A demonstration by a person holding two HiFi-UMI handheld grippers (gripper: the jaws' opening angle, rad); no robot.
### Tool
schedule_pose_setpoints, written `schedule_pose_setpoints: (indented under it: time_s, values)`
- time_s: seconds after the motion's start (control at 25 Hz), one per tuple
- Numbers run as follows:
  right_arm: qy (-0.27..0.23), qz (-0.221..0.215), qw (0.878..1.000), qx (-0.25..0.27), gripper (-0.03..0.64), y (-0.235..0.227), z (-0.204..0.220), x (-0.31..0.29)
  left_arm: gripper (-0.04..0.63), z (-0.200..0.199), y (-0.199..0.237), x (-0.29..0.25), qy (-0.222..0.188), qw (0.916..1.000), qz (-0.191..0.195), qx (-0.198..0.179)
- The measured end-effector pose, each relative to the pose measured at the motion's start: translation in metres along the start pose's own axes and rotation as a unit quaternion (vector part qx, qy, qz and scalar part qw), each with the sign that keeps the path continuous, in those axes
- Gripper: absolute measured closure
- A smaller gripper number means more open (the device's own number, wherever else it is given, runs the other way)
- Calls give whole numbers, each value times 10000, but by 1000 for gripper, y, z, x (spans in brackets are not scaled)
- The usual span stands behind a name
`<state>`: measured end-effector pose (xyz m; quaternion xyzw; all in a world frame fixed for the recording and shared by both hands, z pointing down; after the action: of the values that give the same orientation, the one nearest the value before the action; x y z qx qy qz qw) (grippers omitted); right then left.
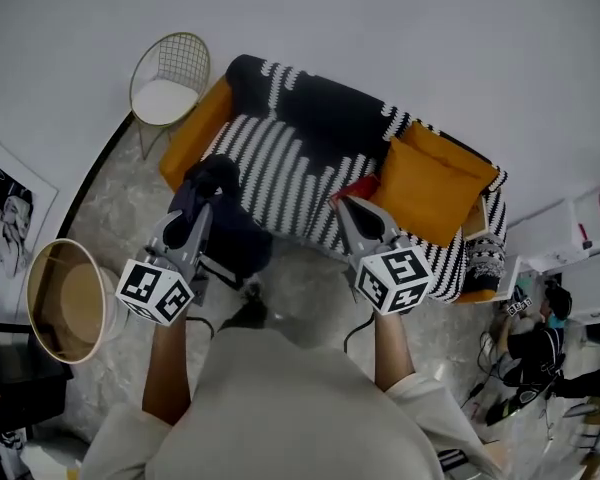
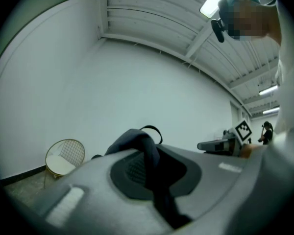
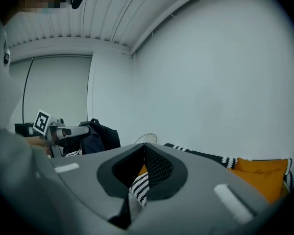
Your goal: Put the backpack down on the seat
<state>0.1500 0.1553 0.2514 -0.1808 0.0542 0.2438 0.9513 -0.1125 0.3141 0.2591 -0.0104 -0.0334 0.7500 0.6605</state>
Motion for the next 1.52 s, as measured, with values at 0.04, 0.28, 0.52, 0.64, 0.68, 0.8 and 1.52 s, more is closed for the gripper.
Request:
schedule_pose_setpoints:
  time_s: [0.04, 0.28, 0.52, 0.64, 0.68, 0.8, 1.52]
  values:
    - [29, 14, 10000, 2, 611, -3, -3, -11, 584, 1, 9, -9, 27, 10000, 18, 4]
    - [262, 64, 9996, 12, 611, -19, -14, -70, 583, 9, 58, -51, 98, 9999, 5, 40]
    - [475, 75, 9988, 33, 611, -33, -23, -117, 583, 18, 100, -88, 165, 9998, -5, 139]
    - [524, 150, 9985, 21, 611, -38, -23, -137, 583, 28, 118, -101, 188, 9994, 70, 285]
    - [542, 180, 9984, 15, 611, -40, -23, -144, 584, 31, 124, -105, 195, 9992, 91, 327]
    - [597, 233, 9979, -26, 611, -48, -25, -165, 584, 38, 141, -119, 241, 9989, 141, 371]
    - [621, 632, 9960, -57, 611, -80, -44, -243, 583, 70, 214, -199, 577, 9960, 431, 520]
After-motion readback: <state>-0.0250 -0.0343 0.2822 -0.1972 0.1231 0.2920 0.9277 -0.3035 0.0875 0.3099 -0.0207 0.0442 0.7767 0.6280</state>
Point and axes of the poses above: the fingertips, and each gripper's own axes: x backward along the fingers, y to its left, z out of its underside, the point moved 8 cm from there along x, backward along the fingers, and after that the axes turned 14 degrees about -x, right-handed, at the moved point
